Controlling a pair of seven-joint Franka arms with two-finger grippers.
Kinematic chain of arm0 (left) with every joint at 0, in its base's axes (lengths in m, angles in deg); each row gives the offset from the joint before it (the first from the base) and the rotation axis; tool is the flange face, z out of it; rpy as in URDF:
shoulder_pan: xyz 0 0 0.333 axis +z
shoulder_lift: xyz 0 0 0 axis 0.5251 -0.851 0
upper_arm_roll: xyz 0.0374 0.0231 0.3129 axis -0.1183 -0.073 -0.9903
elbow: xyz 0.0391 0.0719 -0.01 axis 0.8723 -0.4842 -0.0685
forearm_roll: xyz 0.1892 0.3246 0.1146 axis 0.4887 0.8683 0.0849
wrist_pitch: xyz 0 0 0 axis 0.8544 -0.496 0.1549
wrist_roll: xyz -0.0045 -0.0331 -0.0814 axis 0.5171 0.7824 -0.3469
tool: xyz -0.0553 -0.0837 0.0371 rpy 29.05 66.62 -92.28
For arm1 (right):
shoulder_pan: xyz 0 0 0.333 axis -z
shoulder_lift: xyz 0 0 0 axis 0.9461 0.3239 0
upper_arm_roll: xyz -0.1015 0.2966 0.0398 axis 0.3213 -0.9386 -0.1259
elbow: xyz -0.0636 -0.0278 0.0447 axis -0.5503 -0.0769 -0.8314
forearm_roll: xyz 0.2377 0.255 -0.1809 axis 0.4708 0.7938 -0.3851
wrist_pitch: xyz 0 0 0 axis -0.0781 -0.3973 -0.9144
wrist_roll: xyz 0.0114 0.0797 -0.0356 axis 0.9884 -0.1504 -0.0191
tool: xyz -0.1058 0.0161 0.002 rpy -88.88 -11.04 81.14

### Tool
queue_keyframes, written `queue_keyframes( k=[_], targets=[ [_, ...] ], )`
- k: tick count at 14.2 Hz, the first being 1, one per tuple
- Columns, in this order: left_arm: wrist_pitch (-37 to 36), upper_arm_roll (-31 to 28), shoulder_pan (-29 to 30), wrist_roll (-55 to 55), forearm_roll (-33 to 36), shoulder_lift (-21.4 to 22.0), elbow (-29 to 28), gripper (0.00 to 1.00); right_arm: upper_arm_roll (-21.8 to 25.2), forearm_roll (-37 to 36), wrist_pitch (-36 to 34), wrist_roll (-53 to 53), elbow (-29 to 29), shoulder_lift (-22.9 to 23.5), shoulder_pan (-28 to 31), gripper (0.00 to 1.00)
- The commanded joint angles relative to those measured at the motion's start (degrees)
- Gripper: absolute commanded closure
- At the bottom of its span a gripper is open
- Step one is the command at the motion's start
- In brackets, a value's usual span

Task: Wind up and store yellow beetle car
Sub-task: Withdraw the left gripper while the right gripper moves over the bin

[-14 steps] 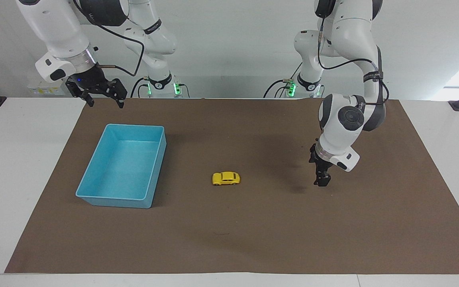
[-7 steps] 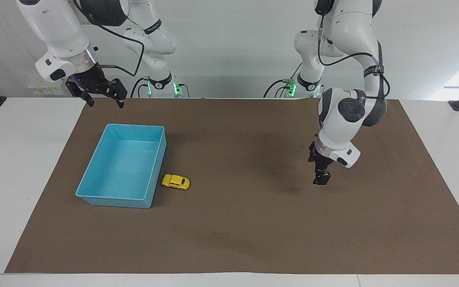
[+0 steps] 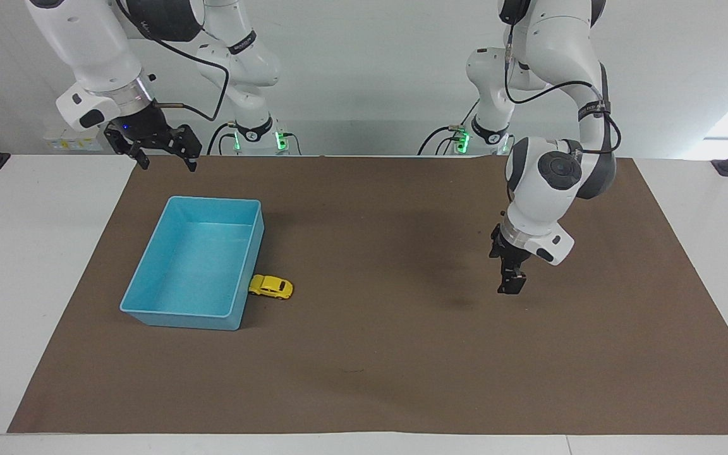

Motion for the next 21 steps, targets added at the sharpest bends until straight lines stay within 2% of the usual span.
queue_keyframes(
  k=[1,7,11,15,18,21],
  targets=[
    [-1.0,-0.1,0.2,-0.7,0.4,0.7,2.2,0.0,-0.2,0.2,-0.9,0.7,1.1,0.6,0.4,0.0],
    [-1.1,-0.1,-0.1,-1.9,0.6,1.8,3.4,0.0,-0.2,0.2,-0.9,1.1,1.2,0.8,1.0,0.0],
    [-3.2,-0.1,0.9,-9.6,0.4,5.5,2.7,0.0,0.0,0.1,-0.8,1.1,1.2,0.7,0.6,0.0],
    [-6.7,-0.2,1.9,-20.4,0.4,7.5,2.3,0.0,-0.2,0.3,1.5,-1.0,1.3,1.1,-0.3,0.0],
    [-9.9,-0.3,2.7,-29.7,0.3,8.7,2.3,0.0,-0.2,0.3,1.4,-6.1,1.1,1.1,-3.6,0.0],
    [-10.2,-0.2,3.9,-39.4,0.3,10.1,2.3,0.0,-0.3,0.3,1.7,-10.3,1.2,1.7,-5.3,0.0]
  ],
)
